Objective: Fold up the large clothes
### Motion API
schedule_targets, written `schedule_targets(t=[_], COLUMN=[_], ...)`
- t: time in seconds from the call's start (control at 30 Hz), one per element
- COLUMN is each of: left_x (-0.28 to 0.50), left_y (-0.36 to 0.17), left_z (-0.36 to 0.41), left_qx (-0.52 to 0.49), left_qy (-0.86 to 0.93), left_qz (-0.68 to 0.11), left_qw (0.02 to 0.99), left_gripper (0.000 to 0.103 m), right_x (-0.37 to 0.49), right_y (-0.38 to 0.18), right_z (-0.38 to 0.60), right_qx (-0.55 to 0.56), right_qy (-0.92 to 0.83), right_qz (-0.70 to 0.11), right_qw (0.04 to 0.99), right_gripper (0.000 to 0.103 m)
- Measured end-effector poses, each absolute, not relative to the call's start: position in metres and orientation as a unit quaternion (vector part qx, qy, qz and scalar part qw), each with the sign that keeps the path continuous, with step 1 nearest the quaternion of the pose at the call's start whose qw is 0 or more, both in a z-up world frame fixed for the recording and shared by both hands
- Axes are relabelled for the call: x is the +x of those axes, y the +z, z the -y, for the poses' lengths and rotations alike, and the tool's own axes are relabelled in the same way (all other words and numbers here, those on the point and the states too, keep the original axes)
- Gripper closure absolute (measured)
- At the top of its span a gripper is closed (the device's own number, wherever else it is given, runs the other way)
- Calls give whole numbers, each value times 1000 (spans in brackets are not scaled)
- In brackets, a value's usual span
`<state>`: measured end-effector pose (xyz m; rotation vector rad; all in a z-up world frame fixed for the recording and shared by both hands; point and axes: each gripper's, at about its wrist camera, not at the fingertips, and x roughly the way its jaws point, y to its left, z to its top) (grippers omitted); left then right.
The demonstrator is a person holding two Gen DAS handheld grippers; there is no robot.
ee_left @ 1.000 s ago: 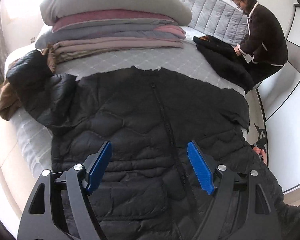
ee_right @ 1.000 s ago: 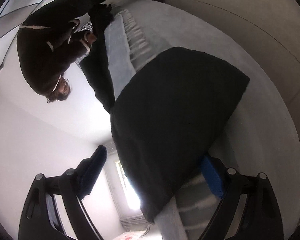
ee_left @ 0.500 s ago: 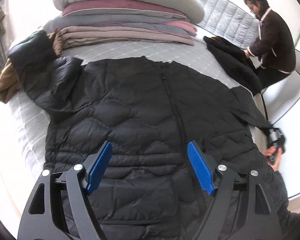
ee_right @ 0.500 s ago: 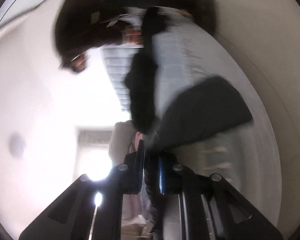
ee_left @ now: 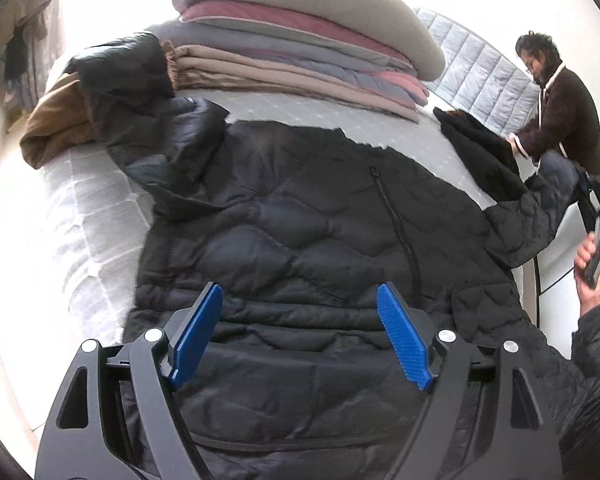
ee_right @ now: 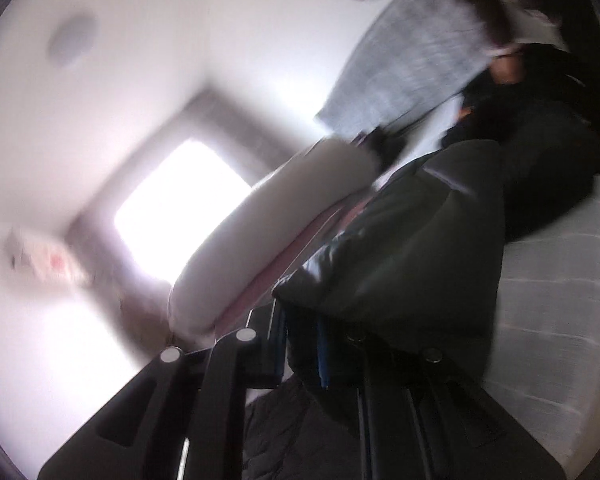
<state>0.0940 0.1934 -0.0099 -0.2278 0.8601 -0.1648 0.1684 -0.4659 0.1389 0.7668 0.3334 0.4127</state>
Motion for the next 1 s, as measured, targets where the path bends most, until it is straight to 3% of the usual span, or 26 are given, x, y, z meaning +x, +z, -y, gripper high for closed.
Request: schedule_targets(t=[0.1, 0.47, 0.73, 0.83, 1.0], left_x=[89, 81, 79, 79, 80], left_y=[-10, -15, -17, -19, -20], left_z=[-207, -238, -219, -214, -212], left_qx=[-117, -171, -84, -70, -59], left_qy=[-66, -57, -12, -10, -5], left_qz=[-396, -348, -357, -363, -366], left_qw=[908, 920, 930, 929, 929], left_gripper=[19, 16, 12, 12, 12], right_x=[198, 259, 256, 251, 236], right_y=[147, 100, 6, -11, -9], right_z=[405, 210, 96, 76, 70], right_qx=[329, 174, 31, 14, 27], right_qy=[236, 326, 351, 358, 387], right_qz=[-197, -344, -466, -496, -488], right_qw=[893, 863, 812, 791, 782], right_gripper=[90, 90, 90, 81, 46])
